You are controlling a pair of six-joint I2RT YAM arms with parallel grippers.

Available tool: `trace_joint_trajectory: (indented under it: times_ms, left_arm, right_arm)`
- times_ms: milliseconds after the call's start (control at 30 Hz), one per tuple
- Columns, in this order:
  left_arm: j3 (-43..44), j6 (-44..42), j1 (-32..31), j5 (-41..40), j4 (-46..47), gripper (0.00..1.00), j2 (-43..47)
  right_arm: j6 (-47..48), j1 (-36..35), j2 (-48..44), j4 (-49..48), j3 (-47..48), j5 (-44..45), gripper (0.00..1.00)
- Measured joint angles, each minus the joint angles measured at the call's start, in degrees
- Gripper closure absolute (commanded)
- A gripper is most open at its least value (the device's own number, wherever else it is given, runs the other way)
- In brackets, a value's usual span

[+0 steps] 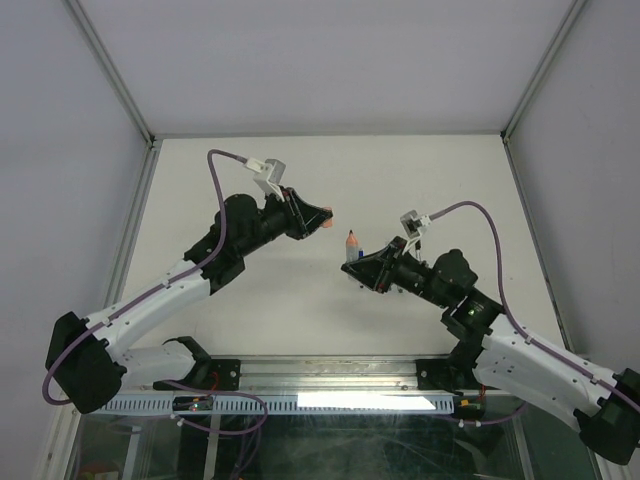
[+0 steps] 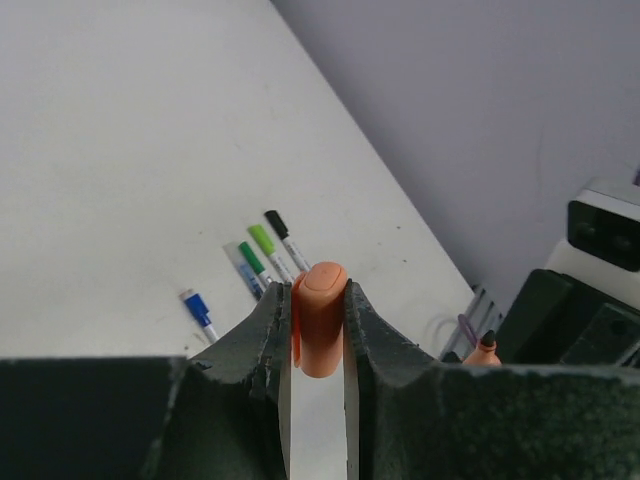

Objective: Insert the pens into the pen caps
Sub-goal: Insert the pen cap onto the pen.

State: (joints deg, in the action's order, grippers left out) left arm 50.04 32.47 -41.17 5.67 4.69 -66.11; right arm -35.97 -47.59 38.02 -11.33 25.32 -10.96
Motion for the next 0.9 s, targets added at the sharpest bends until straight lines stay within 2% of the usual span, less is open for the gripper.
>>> trace_joint_trajectory:
  times_ms: [167, 400, 900]
  left_arm:
    - [-2.82, 4.79, 0.00, 5.25, 9.27, 1.00, 0.92]
    - [-3.23, 10.16, 0.00, 9.73, 17.38, 1.00, 1.05]
    - [-5.03, 14.99, 0.00, 12.81, 24.00, 1.00, 1.60]
  right_arm:
    - [-0.59, 0.00, 4.35, -7.41, 0.55, -6.03, 1.00]
    - [-0.61, 0.00, 7.65, -13.18, 2.12, -12.41, 1.00]
    - [-0.61, 0.00, 7.26, -13.46, 2.12, -12.63, 1.00]
